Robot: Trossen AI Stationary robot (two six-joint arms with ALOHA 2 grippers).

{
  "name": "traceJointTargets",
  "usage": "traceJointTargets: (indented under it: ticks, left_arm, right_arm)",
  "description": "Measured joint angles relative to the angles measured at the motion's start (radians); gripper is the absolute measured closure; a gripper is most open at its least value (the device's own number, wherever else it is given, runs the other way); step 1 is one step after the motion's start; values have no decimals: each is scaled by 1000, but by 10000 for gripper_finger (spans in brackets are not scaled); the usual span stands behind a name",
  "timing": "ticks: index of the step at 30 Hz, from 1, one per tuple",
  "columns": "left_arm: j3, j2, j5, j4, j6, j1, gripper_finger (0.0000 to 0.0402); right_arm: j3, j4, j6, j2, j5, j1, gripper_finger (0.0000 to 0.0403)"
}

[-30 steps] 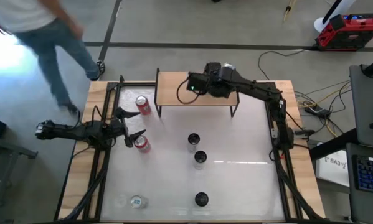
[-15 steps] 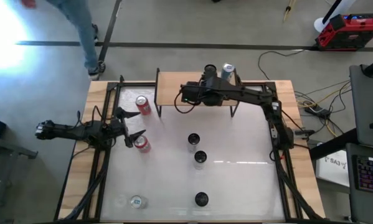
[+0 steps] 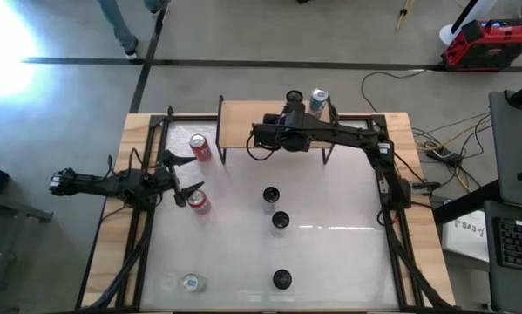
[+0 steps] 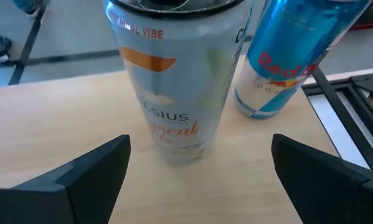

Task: Place canned beverage on shelf
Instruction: Put the top white yellow soda can on the shelf

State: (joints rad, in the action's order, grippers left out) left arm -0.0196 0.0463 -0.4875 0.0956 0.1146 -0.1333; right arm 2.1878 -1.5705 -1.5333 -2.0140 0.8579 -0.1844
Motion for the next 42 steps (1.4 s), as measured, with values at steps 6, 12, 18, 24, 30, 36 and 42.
traceJointTargets:
  ticks: [6, 12, 18, 24, 30, 36, 42]
  left_arm:
    - [0, 0, 0, 0, 0, 0, 2]
    - [0, 0, 0, 0, 0, 0, 2]
    - [0, 0, 0, 0, 0, 0, 2]
    - [0, 0, 0, 0, 0, 0, 2]
    - [0, 0, 0, 0, 0, 0, 2]
    - [0, 0, 0, 0, 0, 0, 2]
    - [0, 0, 0, 0, 0, 0, 2]
  right_arm:
    - [-39, 20, -27, 0, 69, 16, 31]
    - [-94, 81, -4, 0, 163, 26, 31]
    - [-139, 122, -42, 0, 223, 25, 31]
    - [-153, 148, -40, 0, 257, 13, 31]
    - [-176, 191, 3, 0, 306, -5, 31]
    - [-194, 284, 87, 0, 335, -12, 31]
    - [-205, 311, 83, 0, 347, -23, 47]
